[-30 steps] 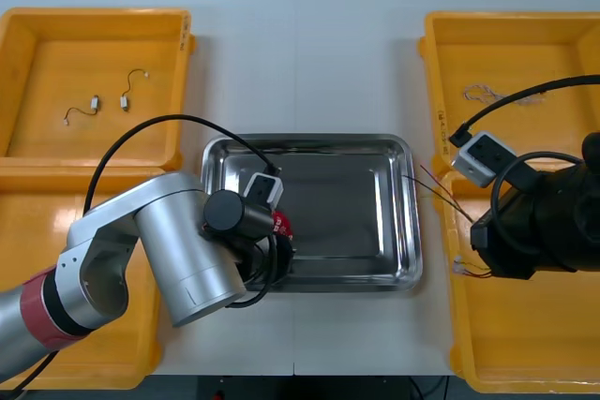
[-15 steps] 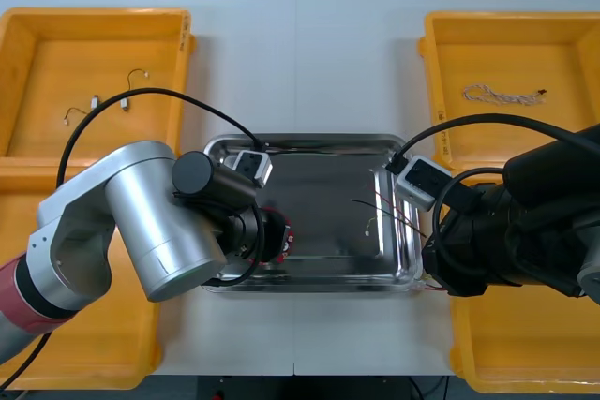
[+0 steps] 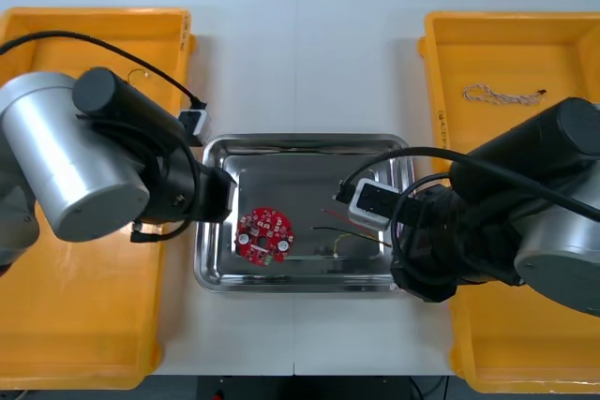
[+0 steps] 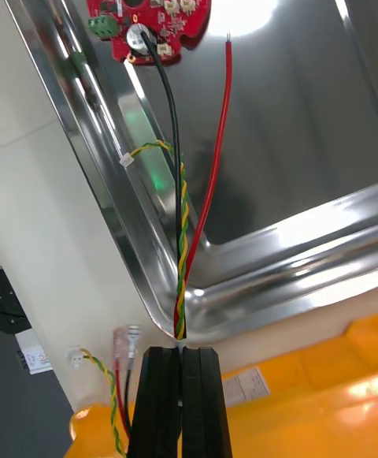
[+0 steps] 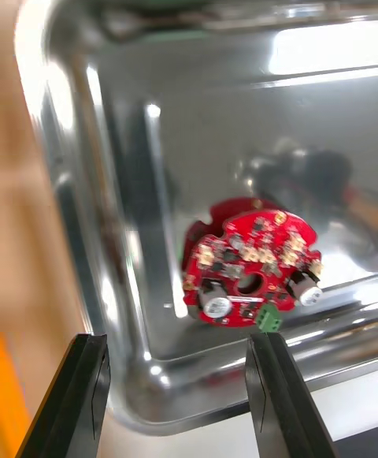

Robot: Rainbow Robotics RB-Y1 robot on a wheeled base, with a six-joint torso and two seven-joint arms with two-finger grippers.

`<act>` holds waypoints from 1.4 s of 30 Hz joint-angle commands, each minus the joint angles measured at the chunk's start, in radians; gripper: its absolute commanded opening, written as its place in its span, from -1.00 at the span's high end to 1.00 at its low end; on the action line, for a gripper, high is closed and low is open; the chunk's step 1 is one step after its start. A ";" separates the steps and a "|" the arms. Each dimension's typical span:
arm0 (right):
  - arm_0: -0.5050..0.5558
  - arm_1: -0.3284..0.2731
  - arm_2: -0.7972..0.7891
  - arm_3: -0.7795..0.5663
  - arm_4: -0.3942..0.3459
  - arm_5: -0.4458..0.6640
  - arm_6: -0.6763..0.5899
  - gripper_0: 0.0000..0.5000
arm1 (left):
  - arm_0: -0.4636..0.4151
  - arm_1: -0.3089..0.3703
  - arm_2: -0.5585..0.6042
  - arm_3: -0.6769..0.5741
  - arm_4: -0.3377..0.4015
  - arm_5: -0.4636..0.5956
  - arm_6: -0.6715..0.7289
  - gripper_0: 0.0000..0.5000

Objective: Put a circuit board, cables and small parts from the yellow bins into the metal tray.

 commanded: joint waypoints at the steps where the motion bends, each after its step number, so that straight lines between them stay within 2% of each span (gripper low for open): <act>1: -0.049 0.052 0.031 0.031 0.040 0.004 0.102 1.00 | -0.039 0.073 0.111 -0.033 0.065 0.027 -0.021 -1.00; 10: -0.054 0.052 0.145 0.070 0.203 0.004 0.277 1.00 | -0.045 0.138 0.269 0.023 0.170 0.102 -0.171 -1.00; 20: -0.051 0.075 0.166 0.136 0.241 -0.064 0.406 1.00 | -0.095 0.162 0.377 0.164 0.208 0.190 -0.357 -1.00; 29: -0.049 0.096 0.194 0.203 0.269 -0.121 0.420 1.00 | -0.150 0.165 0.427 0.318 0.190 0.214 -0.498 -1.00; 34: -0.034 0.096 0.218 0.234 0.307 -0.169 0.427 1.00 | -0.179 0.165 0.438 0.402 0.153 0.217 -0.590 -1.00; 42: -0.032 0.092 0.218 0.264 0.304 -0.202 0.447 1.00 | -0.226 0.165 0.437 0.508 0.105 0.211 -0.705 -1.00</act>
